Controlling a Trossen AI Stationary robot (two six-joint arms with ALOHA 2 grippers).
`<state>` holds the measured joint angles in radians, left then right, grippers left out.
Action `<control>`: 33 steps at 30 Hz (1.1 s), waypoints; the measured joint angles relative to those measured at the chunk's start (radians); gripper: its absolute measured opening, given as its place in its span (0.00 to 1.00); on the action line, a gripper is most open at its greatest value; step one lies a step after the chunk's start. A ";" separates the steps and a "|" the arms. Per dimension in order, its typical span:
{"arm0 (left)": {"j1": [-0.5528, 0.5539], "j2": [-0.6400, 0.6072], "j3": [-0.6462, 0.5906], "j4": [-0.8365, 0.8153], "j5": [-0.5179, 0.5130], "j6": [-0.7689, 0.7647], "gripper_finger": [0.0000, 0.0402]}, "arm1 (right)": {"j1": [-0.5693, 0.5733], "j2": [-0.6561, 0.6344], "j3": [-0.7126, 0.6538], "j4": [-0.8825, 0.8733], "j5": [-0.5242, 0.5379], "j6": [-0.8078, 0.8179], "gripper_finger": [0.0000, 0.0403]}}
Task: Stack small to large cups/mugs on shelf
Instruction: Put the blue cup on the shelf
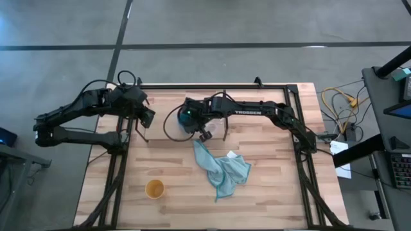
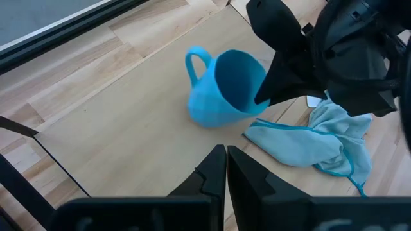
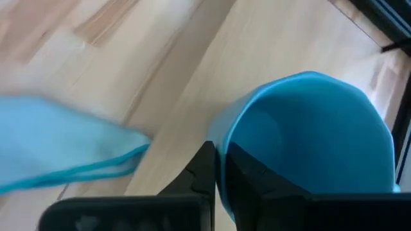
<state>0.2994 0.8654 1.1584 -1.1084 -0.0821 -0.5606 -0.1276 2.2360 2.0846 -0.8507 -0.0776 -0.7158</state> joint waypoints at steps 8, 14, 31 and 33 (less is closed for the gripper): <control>0.000 0.000 0.000 0.000 0.000 0.000 0.00 | 0.000 0.000 0.000 0.121 0.000 0.257 0.04; 0.000 0.000 0.000 0.000 0.000 -0.002 0.00 | 0.000 0.000 0.000 0.195 0.001 0.536 0.03; 0.000 0.005 0.002 0.002 0.000 -0.010 0.00 | 0.003 0.000 0.021 0.202 0.109 1.136 0.03; 0.000 0.005 0.002 0.002 0.000 -0.010 0.00 | 0.003 -0.001 0.021 0.199 0.122 1.192 0.03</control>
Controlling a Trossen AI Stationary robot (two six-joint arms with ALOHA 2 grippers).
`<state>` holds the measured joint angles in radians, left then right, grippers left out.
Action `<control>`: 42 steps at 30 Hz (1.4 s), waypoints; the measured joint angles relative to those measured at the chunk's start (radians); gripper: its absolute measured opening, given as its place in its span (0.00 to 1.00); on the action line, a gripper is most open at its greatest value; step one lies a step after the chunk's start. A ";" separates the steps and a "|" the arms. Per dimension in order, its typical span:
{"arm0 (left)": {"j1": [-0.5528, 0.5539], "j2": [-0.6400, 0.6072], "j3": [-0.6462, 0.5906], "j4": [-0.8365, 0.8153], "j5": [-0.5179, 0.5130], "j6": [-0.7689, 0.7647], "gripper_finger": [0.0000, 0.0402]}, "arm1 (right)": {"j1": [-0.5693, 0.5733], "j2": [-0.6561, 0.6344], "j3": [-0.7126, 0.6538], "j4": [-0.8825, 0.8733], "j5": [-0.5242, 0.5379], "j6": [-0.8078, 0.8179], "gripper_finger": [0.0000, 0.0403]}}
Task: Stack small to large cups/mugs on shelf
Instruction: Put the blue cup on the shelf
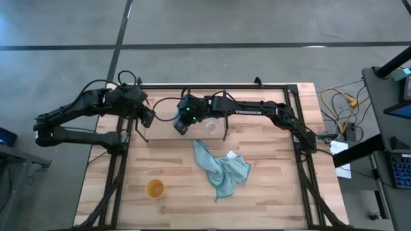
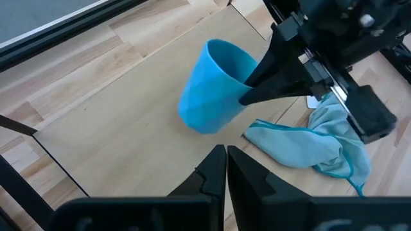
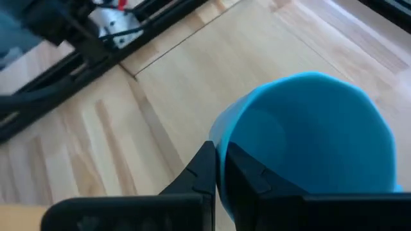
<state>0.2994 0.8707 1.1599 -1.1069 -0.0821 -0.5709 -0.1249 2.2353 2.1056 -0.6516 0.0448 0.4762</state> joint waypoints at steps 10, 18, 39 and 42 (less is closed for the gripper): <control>0.000 0.007 0.000 0.000 0.000 -0.026 0.00 | 0.001 0.000 0.000 -0.100 0.057 0.157 0.03; 0.000 0.027 0.000 0.000 0.001 -0.025 0.00 | 0.011 -0.001 0.000 -0.101 0.062 0.141 0.03; 0.000 0.027 0.001 0.000 0.001 0.002 0.00 | 0.011 -0.003 -0.001 -0.096 0.054 0.087 0.19; 0.000 0.030 0.001 0.000 0.001 0.003 0.00 | 0.011 -0.003 -0.001 -0.095 0.054 0.087 0.20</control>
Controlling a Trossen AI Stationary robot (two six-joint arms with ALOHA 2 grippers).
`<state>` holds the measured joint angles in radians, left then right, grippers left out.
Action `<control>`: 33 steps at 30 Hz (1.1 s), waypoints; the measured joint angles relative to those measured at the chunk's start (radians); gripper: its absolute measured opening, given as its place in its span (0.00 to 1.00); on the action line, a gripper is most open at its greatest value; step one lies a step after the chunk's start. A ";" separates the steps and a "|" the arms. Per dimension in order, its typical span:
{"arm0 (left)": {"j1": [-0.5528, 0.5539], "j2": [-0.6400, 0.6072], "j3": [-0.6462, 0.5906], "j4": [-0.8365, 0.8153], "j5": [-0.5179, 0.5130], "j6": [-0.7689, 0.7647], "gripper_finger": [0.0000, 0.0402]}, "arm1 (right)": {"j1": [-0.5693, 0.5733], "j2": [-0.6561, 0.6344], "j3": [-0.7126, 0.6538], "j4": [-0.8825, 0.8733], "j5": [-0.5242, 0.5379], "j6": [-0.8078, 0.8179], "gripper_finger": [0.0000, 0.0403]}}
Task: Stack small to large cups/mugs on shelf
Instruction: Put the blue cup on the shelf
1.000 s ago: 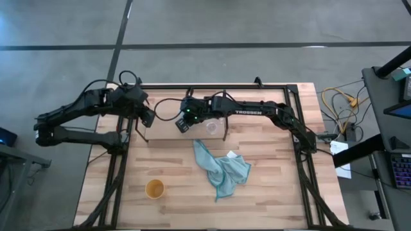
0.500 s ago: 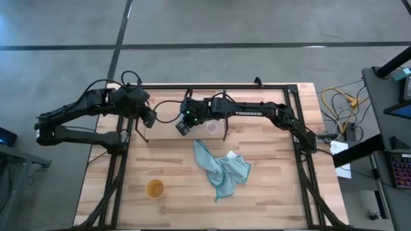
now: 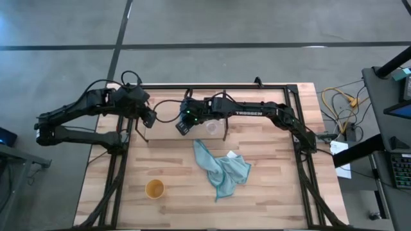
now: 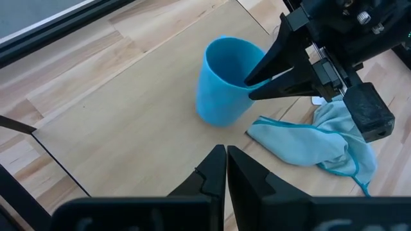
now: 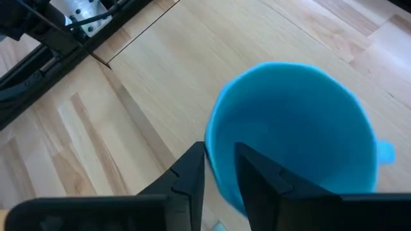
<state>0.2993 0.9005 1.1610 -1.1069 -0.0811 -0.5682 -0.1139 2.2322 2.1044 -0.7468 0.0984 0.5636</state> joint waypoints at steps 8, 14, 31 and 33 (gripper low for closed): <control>0.000 0.002 0.000 0.000 0.000 0.000 0.00 | 0.010 0.000 -0.013 0.020 0.000 0.023 0.19; 0.000 0.002 -0.001 0.000 0.000 0.001 0.00 | 0.029 0.001 -0.047 0.112 0.000 0.030 0.18; 0.000 0.002 -0.001 0.000 0.045 0.000 0.00 | -0.027 0.002 -0.007 0.148 0.019 -0.171 0.22; 0.000 0.003 -0.001 0.000 0.071 -0.001 0.00 | -0.039 0.002 0.024 0.069 0.019 -0.171 0.21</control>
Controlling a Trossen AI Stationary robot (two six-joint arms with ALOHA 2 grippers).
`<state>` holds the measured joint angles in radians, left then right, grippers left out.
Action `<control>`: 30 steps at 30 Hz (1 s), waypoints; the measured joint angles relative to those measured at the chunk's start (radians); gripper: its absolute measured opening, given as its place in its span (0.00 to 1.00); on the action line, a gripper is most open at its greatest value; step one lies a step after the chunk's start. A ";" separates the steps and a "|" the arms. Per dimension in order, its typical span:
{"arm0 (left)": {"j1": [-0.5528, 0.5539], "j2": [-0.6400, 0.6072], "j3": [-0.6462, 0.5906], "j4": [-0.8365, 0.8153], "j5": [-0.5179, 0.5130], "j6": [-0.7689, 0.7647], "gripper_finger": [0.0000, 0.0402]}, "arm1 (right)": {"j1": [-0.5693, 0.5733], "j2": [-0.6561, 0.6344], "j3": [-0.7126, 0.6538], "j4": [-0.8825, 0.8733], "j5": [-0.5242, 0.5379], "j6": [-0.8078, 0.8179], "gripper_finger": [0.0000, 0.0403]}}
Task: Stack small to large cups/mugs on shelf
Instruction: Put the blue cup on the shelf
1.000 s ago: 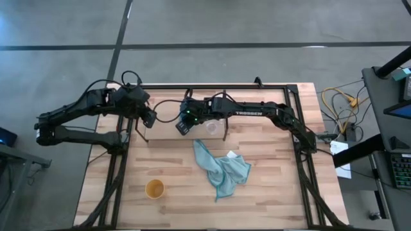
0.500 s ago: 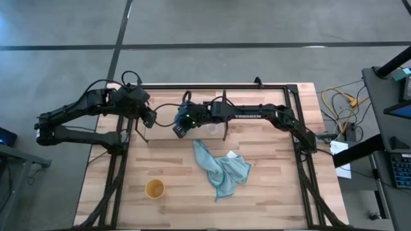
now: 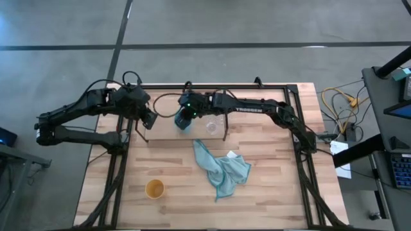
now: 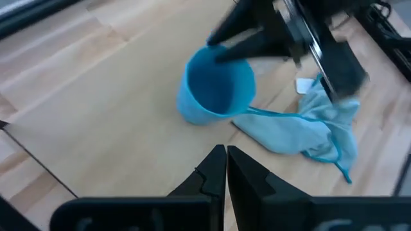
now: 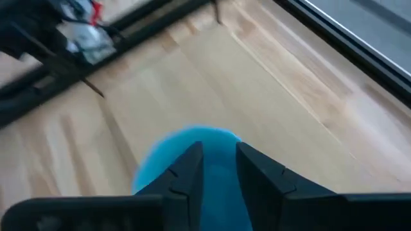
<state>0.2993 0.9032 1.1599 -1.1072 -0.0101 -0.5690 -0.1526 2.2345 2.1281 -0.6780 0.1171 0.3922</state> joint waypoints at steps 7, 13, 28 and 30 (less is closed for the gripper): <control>-0.016 0.038 -0.001 0.001 0.032 0.000 0.00 | -0.022 -0.001 0.072 -0.226 0.000 -0.076 0.12; -0.055 0.126 -0.003 0.080 0.033 0.000 0.00 | -0.045 -0.001 0.074 -0.232 -0.011 -0.154 0.03; -0.067 0.337 -0.004 0.170 0.035 0.009 0.00 | -0.143 -0.002 0.032 -0.290 -0.240 -0.056 0.02; -0.070 0.355 -0.004 0.184 0.036 0.026 0.00 | -0.148 -0.002 0.018 -0.284 -0.255 -0.055 0.02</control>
<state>0.2289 1.2583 1.1557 -0.9232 0.0254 -0.5428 -0.3009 2.2326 2.1465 -0.9622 -0.1383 0.3370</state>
